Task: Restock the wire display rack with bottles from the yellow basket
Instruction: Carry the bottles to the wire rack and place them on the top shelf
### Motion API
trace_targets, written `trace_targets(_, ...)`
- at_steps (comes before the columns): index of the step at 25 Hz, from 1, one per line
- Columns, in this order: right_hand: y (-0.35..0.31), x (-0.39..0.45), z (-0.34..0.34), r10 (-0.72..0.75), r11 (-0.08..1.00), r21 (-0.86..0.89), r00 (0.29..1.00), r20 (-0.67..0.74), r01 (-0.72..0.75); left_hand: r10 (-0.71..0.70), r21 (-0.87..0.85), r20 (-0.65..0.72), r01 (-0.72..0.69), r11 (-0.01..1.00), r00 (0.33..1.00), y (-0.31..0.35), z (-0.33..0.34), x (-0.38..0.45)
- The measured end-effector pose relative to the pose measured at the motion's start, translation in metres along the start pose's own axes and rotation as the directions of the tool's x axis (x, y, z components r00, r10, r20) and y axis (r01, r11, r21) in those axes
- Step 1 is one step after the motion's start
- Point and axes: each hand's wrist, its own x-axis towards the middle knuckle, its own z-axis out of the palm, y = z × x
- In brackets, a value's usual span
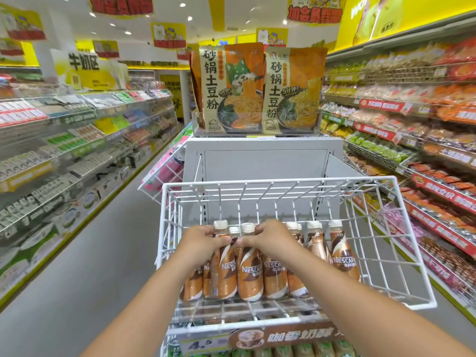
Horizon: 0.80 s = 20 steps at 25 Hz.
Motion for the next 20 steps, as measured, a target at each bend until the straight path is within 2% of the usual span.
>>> trace_targets(6,-0.008,0.007,0.006,0.037,0.988,-0.149,0.999,-0.031,-0.041,-0.009,0.018,0.012,0.009,1.000,1.000,-0.009,0.015,0.011)
trace_targets(11,-0.011,0.000,0.018,0.013,0.966,-0.255,0.995,-0.095,-0.037,0.012,0.045,-0.052,-0.010,0.999,0.999,-0.014,0.024,0.011)
trace_targets(17,-0.009,-0.012,0.013,-0.125,0.957,-0.280,0.979,-0.159,0.076,0.127,0.176,-0.137,-0.102,0.979,0.982,-0.018,0.025,0.004)
trace_targets(20,-0.005,-0.022,0.006,-0.272,0.896,-0.403,0.948,-0.166,0.187,0.258,0.380,-0.107,-0.200,0.903,0.960,-0.021,0.021,-0.002)
